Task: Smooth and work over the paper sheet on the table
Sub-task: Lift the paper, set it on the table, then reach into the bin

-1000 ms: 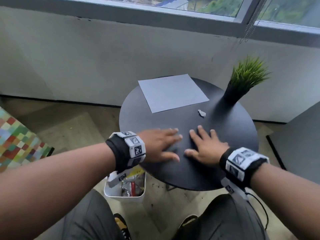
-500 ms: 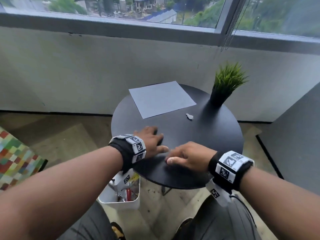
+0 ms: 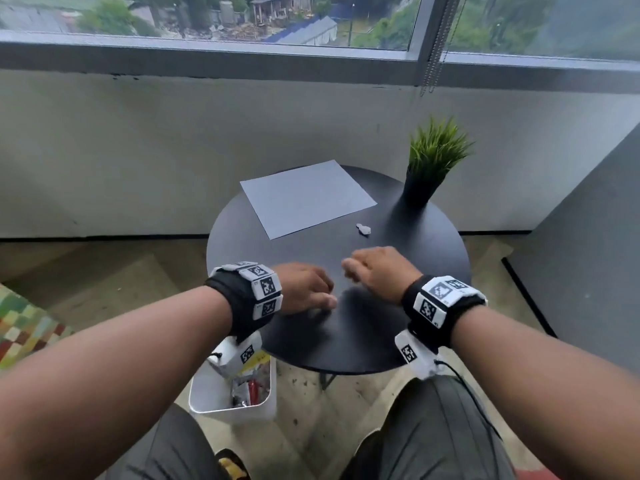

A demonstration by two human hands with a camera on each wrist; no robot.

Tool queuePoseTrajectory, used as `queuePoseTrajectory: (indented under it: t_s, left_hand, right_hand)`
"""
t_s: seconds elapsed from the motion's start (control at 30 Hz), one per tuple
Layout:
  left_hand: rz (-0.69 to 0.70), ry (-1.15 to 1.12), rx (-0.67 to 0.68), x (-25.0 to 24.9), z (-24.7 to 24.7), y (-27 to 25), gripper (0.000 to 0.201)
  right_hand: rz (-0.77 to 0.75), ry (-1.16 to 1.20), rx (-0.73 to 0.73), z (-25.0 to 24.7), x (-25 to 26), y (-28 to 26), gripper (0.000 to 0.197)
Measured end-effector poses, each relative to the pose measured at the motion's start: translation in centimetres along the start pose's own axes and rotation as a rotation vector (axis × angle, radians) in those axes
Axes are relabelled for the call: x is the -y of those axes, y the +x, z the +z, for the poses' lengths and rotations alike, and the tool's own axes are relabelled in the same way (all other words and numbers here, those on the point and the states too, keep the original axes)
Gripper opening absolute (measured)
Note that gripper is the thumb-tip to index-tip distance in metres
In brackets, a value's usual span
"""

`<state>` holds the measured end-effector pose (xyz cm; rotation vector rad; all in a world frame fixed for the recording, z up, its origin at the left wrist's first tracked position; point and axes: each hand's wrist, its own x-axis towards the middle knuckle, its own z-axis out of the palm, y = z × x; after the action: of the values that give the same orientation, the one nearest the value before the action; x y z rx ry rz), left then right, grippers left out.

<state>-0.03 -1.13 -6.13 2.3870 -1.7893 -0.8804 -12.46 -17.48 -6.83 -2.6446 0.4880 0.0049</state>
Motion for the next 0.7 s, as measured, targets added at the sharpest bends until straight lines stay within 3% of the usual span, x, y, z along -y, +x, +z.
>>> queuePoseTrajectory:
  t_s: [0.07,0.1,0.13,0.2,0.27,0.37,0.43,0.5,0.53,0.63,0.7]
  left_hand:
    - [-0.022,-0.14,-0.118,-0.2,-0.5,0.2,0.027]
    - [-0.049,-0.18,-0.165,-0.1,-0.6,0.3,0.027]
    - [-0.084,-0.187,-0.203,-0.1,-0.6,0.4,0.039]
    - [-0.158,-0.081,-0.223,0.4,-0.1,0.8,0.056]
    - [-0.222,0.002,-0.225,0.7,0.2,0.9,0.048]
    - [-0.291,-0.002,-0.274,0.5,-0.1,1.0,0.018]
    - [-0.304,0.006,-0.296,0.3,-0.2,1.0,0.037]
    - [-0.316,0.009,-0.34,0.5,-0.2,1.0,0.033]
    - [-0.319,-0.016,-0.344,0.7,-0.1,1.0,0.025]
    - [-0.315,0.023,-0.169,1.5,0.9,1.0,0.072]
    - [-0.318,0.101,-0.075,1.2,1.9,1.1,0.081]
  right_hand:
    - [0.164,-0.082,-0.023,0.2,-1.7,0.1,0.032]
    - [0.191,-0.186,0.082,0.9,-1.9,-0.2,0.04]
    - [0.17,-0.267,0.183,1.7,-1.9,-0.5,0.044]
    - [-0.019,-0.315,0.238,2.4,-0.6,-1.5,0.037]
    - [-0.172,-0.167,0.189,1.6,0.5,-2.2,0.02]
    - [-0.005,-0.004,0.028,-0.4,-0.1,-1.6,0.008]
    - [0.134,-0.042,-0.096,-1.3,-1.7,-1.0,0.019]
    - [0.235,-0.058,-0.035,-1.0,-3.0,-0.6,0.019]
    - [0.258,-0.104,0.068,-0.5,-3.3,-0.6,0.029]
    - [0.329,-0.261,0.295,1.9,-2.0,-1.8,0.061]
    - [0.265,-0.29,0.331,3.2,0.3,-3.5,0.071]
